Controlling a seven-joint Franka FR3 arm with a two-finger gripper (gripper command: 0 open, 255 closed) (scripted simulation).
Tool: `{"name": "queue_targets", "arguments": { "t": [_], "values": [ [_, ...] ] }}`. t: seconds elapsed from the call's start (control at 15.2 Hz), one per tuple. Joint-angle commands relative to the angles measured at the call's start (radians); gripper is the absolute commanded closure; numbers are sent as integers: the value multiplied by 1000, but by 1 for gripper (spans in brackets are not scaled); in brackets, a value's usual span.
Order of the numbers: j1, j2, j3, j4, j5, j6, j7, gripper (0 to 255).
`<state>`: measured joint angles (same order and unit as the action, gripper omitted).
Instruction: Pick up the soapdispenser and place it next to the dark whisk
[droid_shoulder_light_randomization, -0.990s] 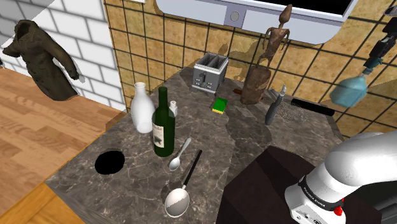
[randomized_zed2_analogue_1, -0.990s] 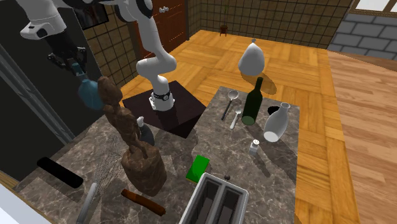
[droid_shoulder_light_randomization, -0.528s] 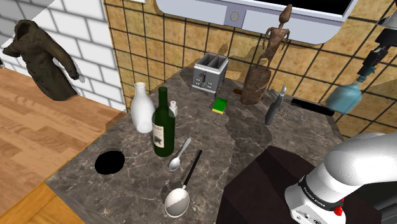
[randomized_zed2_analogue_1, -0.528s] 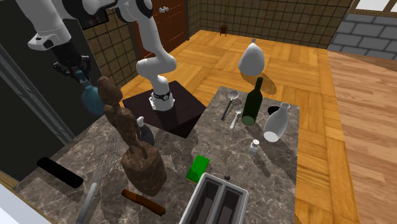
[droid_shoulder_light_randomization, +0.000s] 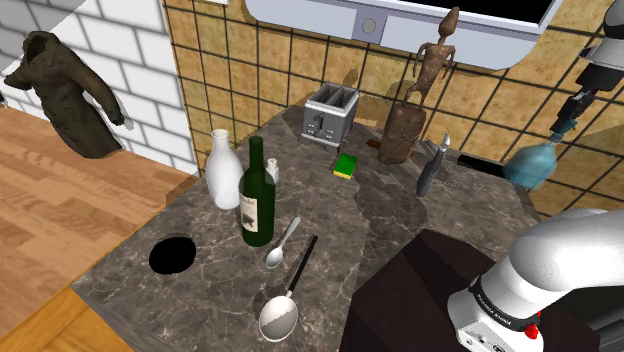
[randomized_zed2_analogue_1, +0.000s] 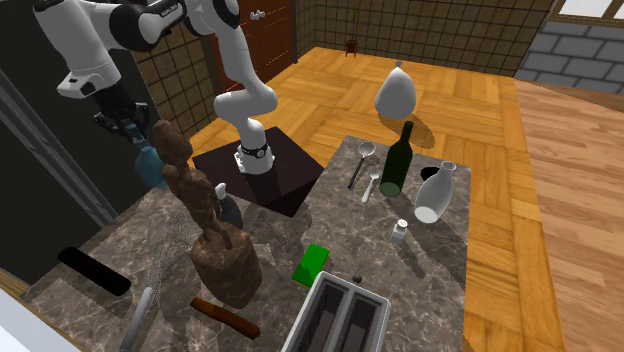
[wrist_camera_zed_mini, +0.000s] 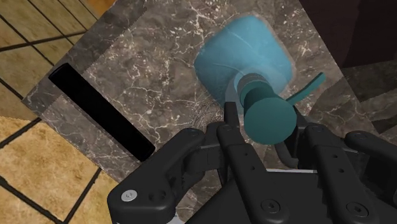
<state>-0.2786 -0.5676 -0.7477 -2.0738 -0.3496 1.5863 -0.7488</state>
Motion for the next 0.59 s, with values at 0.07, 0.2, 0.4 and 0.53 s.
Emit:
{"name": "queue_targets", "arguments": {
  "t": [0.07, 0.2, 0.4, 0.53],
  "values": [
    [-5, -8, -7, -45, -9, 38, 5, 255],
    [-7, -10, -14, -72, -14, 64, 7, 255],
    [-10, -12, -25, -111, -23, 102, 10, 255],
    [-12, -12, -34, -136, -28, 128, 11, 255]
  ]
}}
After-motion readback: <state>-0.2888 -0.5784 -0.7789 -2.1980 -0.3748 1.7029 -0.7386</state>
